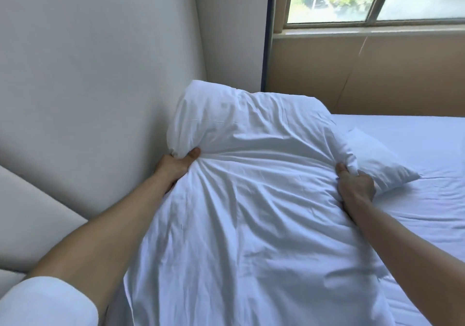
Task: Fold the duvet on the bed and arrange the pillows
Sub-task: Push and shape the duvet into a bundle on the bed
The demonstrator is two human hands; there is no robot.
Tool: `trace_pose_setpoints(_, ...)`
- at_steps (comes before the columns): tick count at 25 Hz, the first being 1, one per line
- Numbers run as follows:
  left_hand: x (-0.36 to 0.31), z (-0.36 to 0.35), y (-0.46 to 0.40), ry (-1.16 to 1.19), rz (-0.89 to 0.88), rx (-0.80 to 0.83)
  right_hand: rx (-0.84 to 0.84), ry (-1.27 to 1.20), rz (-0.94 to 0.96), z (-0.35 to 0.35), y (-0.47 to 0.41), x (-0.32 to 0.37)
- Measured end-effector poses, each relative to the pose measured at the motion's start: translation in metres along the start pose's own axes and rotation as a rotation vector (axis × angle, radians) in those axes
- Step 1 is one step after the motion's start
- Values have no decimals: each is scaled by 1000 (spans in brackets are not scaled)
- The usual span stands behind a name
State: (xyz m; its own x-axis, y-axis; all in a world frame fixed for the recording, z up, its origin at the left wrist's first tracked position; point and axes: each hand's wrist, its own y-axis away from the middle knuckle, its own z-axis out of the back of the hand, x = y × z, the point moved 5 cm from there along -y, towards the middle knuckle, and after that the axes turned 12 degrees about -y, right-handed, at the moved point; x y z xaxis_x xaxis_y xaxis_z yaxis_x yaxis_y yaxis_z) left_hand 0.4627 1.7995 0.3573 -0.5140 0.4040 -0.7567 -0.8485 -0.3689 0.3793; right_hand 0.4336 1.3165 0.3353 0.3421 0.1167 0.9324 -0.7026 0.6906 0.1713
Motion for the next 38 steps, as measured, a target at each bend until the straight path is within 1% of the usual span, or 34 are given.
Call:
trace_pose_setpoints(1, -3, 2, -19, -46, -12, -24, -12, 21, -3, -14, -5, 3)
trace_pose_setpoints(2, -5, 3, -33, -145, -9, -80, 0, 78, -8, -30, -12, 5)
trace_pose_setpoints(3, -3, 0, -50, -277, -7, -166, 67, 174, -35, -51, -21, 0)
trace_pose_setpoints(4, -1, -5, -60, -431, -10, -255, 170, 310, -50, -72, -28, -5)
trace_pose_setpoints(5, 3, -18, -65, -590, -7, -297, 283, 448, -73, -89, -29, -12)
trace_pose_setpoints(6, 10, -41, -66, -742, -35, -262, 426, 522, -113, -107, -25, -24)
trace_pose_setpoints(8, 27, -98, -53, -923, -181, -124, 655, 542, -140, -134, -5, -49)
trace_pose_setpoints(10, 52, -156, -26, -1031, -286, 104, 849, 649, -3, -159, 21, -73)
trace_pose_setpoints(11, 70, -178, -15, -1060, -279, 227, 914, 734, 66, -169, 28, -90)
trace_pose_setpoints(12, 91, -192, -9, -1067, -236, 327, 961, 833, 124, -176, 37, -106)
trace_pose_setpoints(13, 112, -198, -7, -1065, -167, 389, 967, 923, 148, -178, 40, -119)
trace_pose_setpoints(15, 149, -199, -12, -1033, -28, 417, 916, 1041, 248, -178, 35, -138)
trace_pose_setpoints(16, 161, -199, -15, -1020, 1, 419, 894, 1075, 301, -178, 31, -145)
trace_pose_setpoints(17, 169, -199, -16, -1019, 6, 408, 867, 1094, 346, -178, 29, -150)
trace_pose_setpoints(19, 185, -210, -23, -1023, -14, 329, 792, 1083, 424, -182, 23, -175)
trace_pose_setpoints(22, 210, -238, -36, -1114, -34, 204, 698, 1097, 515, -198, 19, -214)
trace_pose_setpoints(23, 220, -250, -38, -1146, -31, 180, 681, 1099, 524, -202, 17, -230)
trace_pose_setpoints(26, 253, -280, -57, -1174, -83, 35, 618, 1059, 578, -215, 3, -274)
trace_pose_setpoints(28, 260, -287, -64, -1197, -99, 1, 611, 1039, 607, -221, 1, -281)
trace_pose_setpoints(30, 257, -284, -63, -1193, -100, 4, 622, 1011, 603, -221, 4, -274)
trace_pose_setpoints(32, 250, -275, -57, -1198, -108, 45, 674, 949, 597, -209, 9, -260)
trace_pose_setpoints(34, 241, -264, -42, -1212, -97, 109, 727, 783, 575, -179, 17, -244)
trace_pose_setpoints(35, 236, -261, -30, -1197, -79, 133, 708, 702, 549, -156, 24, -242)
trace_pose_setpoints(36, 231, -262, -15, -1167, -77, 127, 640, 648, 532, -128, 32, -244)
trace_pose_setpoints(37, 221, -267, 4, -1131, -118, 102, 539, 607, 511, -97, 40, -252)
trace_pose_setpoints(38, 210, -275, 26, -1094, -224, 75, 444, 561, 477, -66, 50, -263)
